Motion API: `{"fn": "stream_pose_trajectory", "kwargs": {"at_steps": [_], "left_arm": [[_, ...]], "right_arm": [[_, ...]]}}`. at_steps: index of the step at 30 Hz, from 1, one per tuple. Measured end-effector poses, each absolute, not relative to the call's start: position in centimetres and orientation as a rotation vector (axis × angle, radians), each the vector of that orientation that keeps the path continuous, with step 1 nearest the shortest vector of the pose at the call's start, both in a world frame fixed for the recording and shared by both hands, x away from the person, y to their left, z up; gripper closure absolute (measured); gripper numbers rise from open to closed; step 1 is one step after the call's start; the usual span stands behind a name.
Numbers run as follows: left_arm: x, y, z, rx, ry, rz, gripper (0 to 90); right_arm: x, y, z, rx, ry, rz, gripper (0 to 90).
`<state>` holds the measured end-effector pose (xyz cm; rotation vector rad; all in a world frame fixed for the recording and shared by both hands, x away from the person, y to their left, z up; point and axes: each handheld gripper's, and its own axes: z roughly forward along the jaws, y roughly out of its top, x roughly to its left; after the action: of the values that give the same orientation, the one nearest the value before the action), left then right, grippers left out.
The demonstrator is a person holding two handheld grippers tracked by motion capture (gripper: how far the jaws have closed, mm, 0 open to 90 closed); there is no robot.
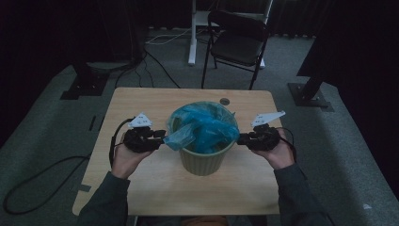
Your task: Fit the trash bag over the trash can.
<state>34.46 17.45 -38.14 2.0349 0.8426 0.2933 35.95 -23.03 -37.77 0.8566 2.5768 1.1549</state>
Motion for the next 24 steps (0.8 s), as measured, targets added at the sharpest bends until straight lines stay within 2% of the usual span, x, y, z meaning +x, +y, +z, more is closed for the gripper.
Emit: {"fn": "stream_pose_trajectory", "kwargs": {"at_steps": [6, 13, 24], "left_arm": [[35.3, 17.4, -38.0, 2.022, 0.856, 0.302, 65.2], [34.1, 18.9, -36.8, 1.981, 0.850, 0.342, 62.3], [33.5, 18.9, -34.3, 1.943, 0.802, 0.367, 60.0]], "right_arm": [[36.8, -23.0, -38.0, 0.877, 2.562, 1.139, 74.4], [36.3, -24.0, -37.6, 0.884, 2.549, 1.110, 73.4], [35.1, -25.0, -35.0, 0.858, 2.442, 1.177, 73.5]]}}
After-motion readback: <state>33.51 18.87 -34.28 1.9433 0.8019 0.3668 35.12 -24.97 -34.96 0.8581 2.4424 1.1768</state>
